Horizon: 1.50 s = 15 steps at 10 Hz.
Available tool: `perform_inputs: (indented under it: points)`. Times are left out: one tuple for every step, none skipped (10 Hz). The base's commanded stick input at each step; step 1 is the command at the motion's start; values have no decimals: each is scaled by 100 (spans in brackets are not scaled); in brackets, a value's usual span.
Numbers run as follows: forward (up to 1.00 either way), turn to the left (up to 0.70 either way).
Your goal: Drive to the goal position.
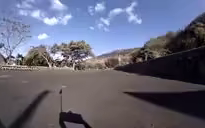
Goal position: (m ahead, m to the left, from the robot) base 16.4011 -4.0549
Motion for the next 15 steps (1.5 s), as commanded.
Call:
perform_inputs:
  points:
    - [70, 0]
    - [70, 0]
    - [70, 0]
    - [70, 0]
    - [70, 0]
    - [70, 0]
    - [70, 0]
    - [70, 0]
    - [70, 0]
    - [70, 0]
    - [70, 0]
    - [70, 0]
    - [70, 0]
    - [70, 0]
    - [70, 0]
